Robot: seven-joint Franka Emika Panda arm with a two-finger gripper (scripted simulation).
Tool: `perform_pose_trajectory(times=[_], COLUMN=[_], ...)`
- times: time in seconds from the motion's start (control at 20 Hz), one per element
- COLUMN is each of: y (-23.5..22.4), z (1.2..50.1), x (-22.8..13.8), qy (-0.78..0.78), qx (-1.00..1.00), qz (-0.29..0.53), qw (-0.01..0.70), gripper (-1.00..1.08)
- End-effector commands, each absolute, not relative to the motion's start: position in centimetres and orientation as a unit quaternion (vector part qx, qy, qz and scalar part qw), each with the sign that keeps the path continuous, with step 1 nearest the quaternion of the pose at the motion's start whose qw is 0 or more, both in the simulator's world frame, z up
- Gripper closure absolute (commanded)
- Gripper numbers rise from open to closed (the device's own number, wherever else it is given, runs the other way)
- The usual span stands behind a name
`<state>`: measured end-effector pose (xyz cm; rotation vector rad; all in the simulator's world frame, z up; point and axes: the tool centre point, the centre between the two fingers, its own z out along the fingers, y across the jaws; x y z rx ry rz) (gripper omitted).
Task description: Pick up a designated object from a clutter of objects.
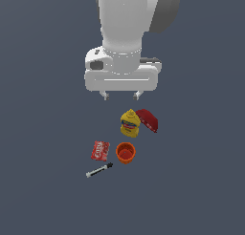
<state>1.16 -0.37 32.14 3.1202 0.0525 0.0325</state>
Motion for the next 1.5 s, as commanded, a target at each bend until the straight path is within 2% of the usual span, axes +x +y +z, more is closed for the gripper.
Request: perform_pose_trajectory(times=[0.0, 0.45, 0.95, 1.45], y=[-0.4, 2.7, 2.0, 0.1], z=[32.1, 33.6, 32.5, 28.4], x=[1.2, 1.1, 2.4, 6.3], qy=[0.017, 0.035, 0.0, -0.115], qx=[1.0, 0.999, 1.0, 0.993], qz=[0.01, 0.015, 0.014, 0.009], qw=[0.01, 0.003, -0.001, -0.012], gripper=[-0.92, -0.92, -0.92, -0.92])
